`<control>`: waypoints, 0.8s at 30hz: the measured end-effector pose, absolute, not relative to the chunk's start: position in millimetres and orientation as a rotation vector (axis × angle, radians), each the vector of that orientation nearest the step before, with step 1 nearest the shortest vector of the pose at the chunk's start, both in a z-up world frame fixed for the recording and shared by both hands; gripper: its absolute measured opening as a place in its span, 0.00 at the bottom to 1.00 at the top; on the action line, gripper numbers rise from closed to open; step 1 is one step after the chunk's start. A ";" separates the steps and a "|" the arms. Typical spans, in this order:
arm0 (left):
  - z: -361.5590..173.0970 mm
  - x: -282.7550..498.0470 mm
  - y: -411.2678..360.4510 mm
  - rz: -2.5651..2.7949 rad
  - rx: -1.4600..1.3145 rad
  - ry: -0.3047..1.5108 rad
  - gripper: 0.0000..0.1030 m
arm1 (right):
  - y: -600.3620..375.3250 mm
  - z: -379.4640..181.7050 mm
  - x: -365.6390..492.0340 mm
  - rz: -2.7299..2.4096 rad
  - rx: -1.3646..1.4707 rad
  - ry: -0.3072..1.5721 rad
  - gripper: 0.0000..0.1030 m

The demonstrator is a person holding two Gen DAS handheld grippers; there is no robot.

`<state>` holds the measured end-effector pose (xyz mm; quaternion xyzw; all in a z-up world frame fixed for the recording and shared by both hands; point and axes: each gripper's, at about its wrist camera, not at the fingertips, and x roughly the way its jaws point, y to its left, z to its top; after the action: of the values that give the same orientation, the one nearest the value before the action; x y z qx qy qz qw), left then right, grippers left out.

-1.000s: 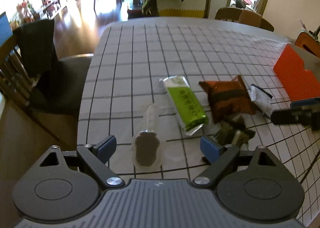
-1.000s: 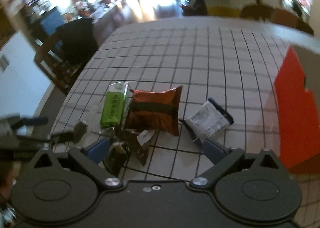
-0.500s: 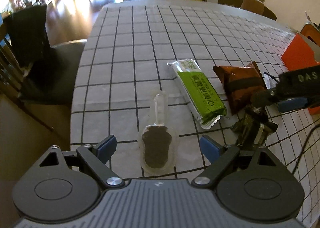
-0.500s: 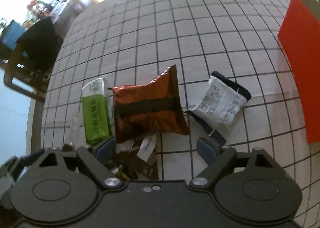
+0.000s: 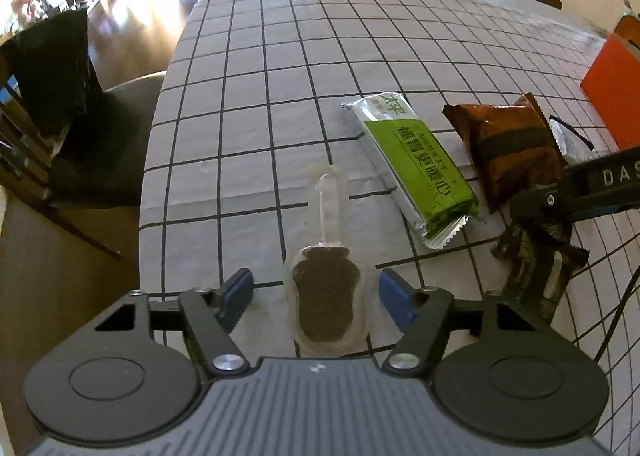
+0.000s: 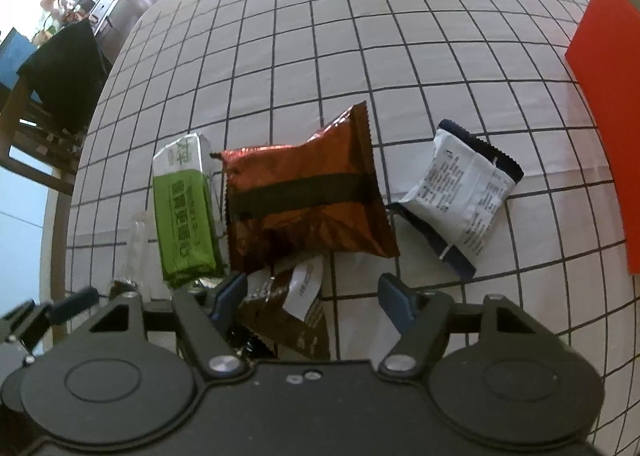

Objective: Organize snacks
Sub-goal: 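Grasp the clear spoon-shaped pack with the left tool while the right tool grasps the dark wrapped candy, then carry the spoon-shaped pack and dark candy into the orange box with both tools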

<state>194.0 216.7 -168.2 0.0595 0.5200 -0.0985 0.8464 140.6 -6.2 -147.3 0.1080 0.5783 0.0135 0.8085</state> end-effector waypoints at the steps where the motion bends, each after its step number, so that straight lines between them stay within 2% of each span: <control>1: -168.0 193.5 216.4 -0.210 0.128 1.094 0.63 | -5.2 -147.6 139.5 0.032 0.216 1.235 0.68; 5: -165.8 190.2 212.1 -0.231 0.146 1.078 0.46 | -3.9 -149.2 134.1 0.042 0.180 1.236 0.61; 10: -163.9 188.0 210.9 -0.238 0.131 1.071 0.39 | -3.7 -148.5 125.4 0.068 0.128 1.220 0.51; 24: -161.3 188.2 235.3 -0.198 -0.044 1.107 0.39 | -28.6 -135.5 104.7 0.070 0.151 1.147 0.46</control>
<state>188.2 235.3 -161.3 -0.0208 0.5249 -0.0938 0.8457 104.7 -28.6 -135.5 0.0714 0.5420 0.0331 0.8367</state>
